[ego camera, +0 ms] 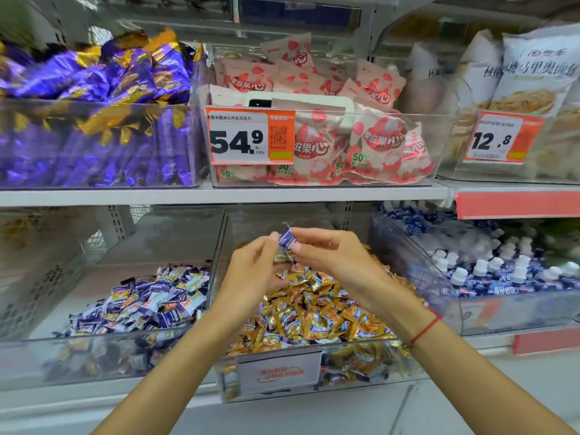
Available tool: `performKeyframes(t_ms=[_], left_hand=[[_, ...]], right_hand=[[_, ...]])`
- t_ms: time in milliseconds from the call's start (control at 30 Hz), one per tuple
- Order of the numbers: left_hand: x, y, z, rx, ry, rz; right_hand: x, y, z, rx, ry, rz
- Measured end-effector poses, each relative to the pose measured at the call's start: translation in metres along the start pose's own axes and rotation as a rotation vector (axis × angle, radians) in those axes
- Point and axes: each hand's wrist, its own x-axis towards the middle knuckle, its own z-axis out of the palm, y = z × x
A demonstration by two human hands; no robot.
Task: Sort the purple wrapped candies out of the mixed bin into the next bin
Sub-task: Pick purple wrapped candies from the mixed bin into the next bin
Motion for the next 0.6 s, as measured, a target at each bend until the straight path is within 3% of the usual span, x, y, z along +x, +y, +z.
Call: performKeyframes(t_ms=[200,300,400,500,600], left_hand=[[-0.013,0.001,-0.042,0.124,0.05,0.258],[-0.02,-0.009,-0.071,0.251,0.22,0.329],[-0.017,-0.031,-0.103,0.646,0.366,0.299],[-0.005,-0.058,-0.122,0.974,0.255,0.134],[0.001,-0.067,-0.123,1.038,0.182,0.092]], right_hand=[[0.006,-0.008,0.04,0.015,-0.031,-0.137],[0.008,-0.007,0.044,-0.125,-0.181,-0.187],[0.013,0.0,0.025,-0.423,-0.351,-0.143],[0.023,0.018,0.009,-0.842,-0.545,-0.078],[0.03,0.041,0.007,-1.203,-0.712,-0.083]])
